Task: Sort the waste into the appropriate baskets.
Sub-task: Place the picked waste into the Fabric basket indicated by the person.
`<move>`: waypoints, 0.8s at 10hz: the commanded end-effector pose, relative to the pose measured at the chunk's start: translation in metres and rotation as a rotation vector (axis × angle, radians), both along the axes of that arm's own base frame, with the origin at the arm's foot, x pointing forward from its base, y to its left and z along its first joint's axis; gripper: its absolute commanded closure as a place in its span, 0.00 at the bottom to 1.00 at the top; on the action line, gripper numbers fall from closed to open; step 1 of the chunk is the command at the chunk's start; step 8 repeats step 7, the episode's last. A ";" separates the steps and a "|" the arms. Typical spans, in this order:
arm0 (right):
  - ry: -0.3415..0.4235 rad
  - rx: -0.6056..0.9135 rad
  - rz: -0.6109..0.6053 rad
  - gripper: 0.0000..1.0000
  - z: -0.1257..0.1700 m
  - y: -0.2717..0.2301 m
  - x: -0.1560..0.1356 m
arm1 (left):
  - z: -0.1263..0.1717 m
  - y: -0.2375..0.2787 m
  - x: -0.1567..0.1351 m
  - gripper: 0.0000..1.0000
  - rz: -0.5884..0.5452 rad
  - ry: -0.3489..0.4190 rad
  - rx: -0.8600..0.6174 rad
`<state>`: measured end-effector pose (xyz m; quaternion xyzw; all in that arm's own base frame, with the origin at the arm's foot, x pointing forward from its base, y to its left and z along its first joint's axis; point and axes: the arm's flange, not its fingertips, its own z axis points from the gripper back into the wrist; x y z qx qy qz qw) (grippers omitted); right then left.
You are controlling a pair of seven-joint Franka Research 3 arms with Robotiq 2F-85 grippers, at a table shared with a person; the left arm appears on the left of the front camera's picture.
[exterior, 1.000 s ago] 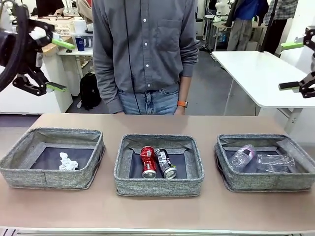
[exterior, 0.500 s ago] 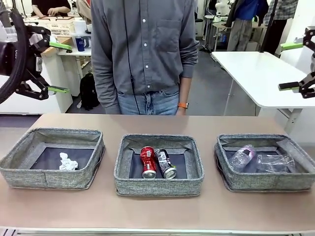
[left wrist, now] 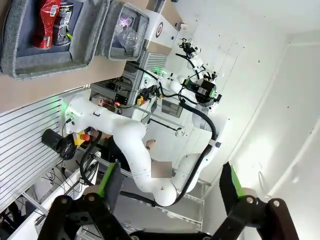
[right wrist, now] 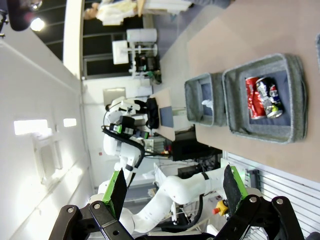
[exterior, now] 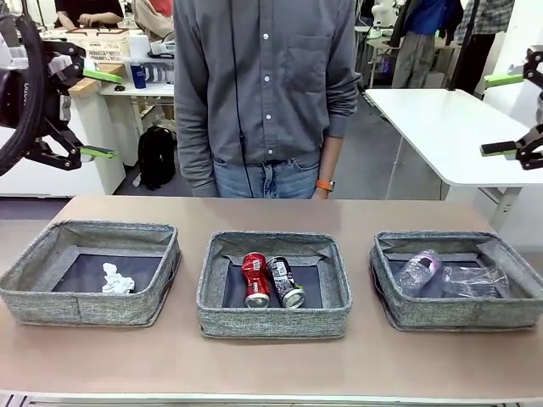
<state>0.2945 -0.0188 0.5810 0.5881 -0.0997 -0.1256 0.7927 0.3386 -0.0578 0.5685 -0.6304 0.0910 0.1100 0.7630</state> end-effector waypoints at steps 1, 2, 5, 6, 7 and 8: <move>-0.014 0.014 -0.013 0.00 0.001 0.001 0.003 | 0.002 0.000 0.001 0.00 -0.009 -0.016 -0.017; -0.014 0.014 -0.013 0.00 0.001 0.001 0.003 | 0.002 0.000 0.001 0.00 -0.009 -0.016 -0.017; -0.014 0.014 -0.013 0.00 0.001 0.001 0.003 | 0.002 0.000 0.001 0.00 -0.009 -0.016 -0.017; -0.014 0.014 -0.013 0.00 0.001 0.001 0.003 | 0.002 0.000 0.001 0.00 -0.009 -0.016 -0.017; -0.014 0.014 -0.013 0.00 0.001 0.001 0.003 | 0.002 0.000 0.001 0.00 -0.009 -0.016 -0.017; -0.014 0.014 -0.013 0.00 0.001 0.001 0.003 | 0.002 0.000 0.001 0.00 -0.009 -0.016 -0.017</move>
